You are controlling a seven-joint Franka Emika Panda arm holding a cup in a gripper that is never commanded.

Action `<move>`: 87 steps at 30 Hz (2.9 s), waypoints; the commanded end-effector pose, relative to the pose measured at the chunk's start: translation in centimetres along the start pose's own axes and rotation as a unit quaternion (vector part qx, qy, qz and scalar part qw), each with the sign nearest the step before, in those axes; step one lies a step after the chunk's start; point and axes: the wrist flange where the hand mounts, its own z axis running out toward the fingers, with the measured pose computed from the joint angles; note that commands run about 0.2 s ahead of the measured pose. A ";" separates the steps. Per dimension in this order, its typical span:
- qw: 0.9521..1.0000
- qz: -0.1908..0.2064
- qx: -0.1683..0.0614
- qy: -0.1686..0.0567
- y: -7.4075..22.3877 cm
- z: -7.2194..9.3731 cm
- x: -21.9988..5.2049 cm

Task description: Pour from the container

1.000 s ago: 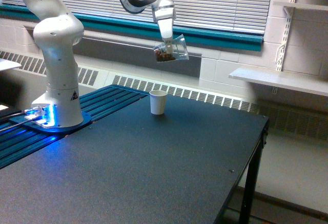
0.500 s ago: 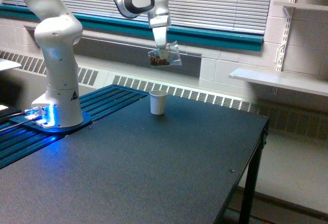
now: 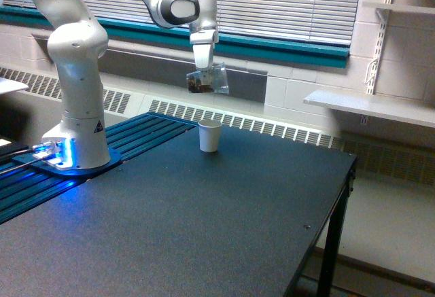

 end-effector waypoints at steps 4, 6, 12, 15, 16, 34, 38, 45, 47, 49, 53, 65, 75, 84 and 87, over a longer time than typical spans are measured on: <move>1.000 0.018 -0.016 -0.014 0.7 0.4 -2.5; 1.000 0.021 -0.017 -0.016 0.9 0.5 -2.8; 0.999 0.033 -0.018 -0.026 1.6 1.1 -3.4; 0.999 0.038 -0.019 -0.033 2.0 1.6 -3.7; 0.998 0.039 -0.020 -0.036 2.1 1.8 -3.7; 0.995 0.057 -0.028 -0.079 3.4 4.2 -4.0; 0.994 0.054 -0.030 -0.090 3.5 4.7 -4.1; 0.993 0.058 -0.034 -0.102 3.6 5.5 -3.5; 0.992 0.059 -0.035 -0.105 3.7 5.7 -3.4; 0.992 0.059 -0.036 -0.109 3.7 5.9 -3.3; 0.991 0.059 -0.036 -0.117 3.5 6.4 -3.1; 0.988 0.054 -0.043 -0.137 2.8 7.5 -2.8; 0.987 0.046 -0.048 -0.143 1.9 7.8 -2.4; 0.987 0.043 -0.050 -0.146 1.5 8.0 -2.3; 0.987 0.044 -0.051 -0.147 1.4 8.0 -2.3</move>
